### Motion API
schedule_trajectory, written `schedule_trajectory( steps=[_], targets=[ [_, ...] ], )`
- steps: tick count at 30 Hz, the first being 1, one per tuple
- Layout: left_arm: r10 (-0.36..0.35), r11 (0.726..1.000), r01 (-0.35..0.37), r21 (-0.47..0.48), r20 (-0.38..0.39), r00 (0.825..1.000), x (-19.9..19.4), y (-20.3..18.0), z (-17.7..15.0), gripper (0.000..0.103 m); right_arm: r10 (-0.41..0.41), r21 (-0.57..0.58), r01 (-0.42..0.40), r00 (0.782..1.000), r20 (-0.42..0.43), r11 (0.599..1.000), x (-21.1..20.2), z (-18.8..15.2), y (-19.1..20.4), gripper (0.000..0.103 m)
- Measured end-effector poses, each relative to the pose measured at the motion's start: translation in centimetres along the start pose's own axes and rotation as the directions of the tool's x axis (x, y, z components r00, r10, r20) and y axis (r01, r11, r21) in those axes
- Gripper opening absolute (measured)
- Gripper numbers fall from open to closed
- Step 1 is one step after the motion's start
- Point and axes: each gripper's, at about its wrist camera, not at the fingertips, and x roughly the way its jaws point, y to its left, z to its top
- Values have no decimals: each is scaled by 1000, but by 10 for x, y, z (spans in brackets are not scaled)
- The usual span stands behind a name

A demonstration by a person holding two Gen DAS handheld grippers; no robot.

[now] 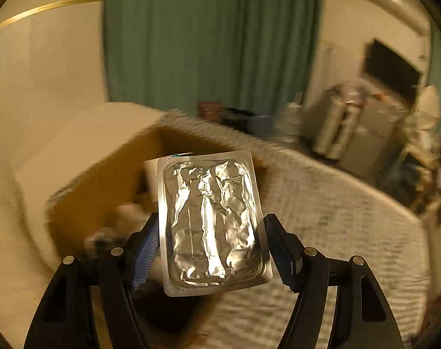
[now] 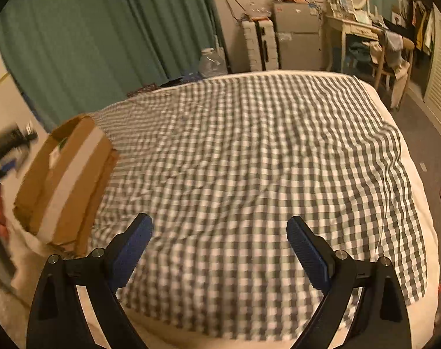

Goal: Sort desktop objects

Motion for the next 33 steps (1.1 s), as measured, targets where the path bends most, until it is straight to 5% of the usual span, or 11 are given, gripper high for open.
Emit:
schedule_trajectory(
  steps=[3, 5, 9, 14, 19, 33],
  targets=[
    [76, 984, -72, 161, -23, 997, 24, 7, -16, 81, 7, -21, -6, 1000, 13, 1000, -8, 6, 23, 94],
    [153, 964, -151, 219, 7, 988, 28, 10, -24, 102, 4, -38, -3, 999, 34, 999, -12, 16, 38, 96],
    [-3, 967, -11, 254, 57, 998, 10, -2, -23, 103, 11, -27, -10, 998, 63, 1000, -11, 34, 68, 103],
    [-95, 966, 77, 246, 63, 993, 8, 2, -13, 103, -11, -25, 14, 995, 103, 1000, 1, 46, 99, 103],
    [-100, 967, 81, 243, 65, 993, 1, -3, -17, 103, -45, -107, 56, 994, 103, 993, 23, 48, 121, 103],
    [-113, 967, 111, 231, -5, 994, 10, -3, -31, 103, -47, -77, 51, 998, 45, 996, 62, 36, 137, 103]
  ],
)
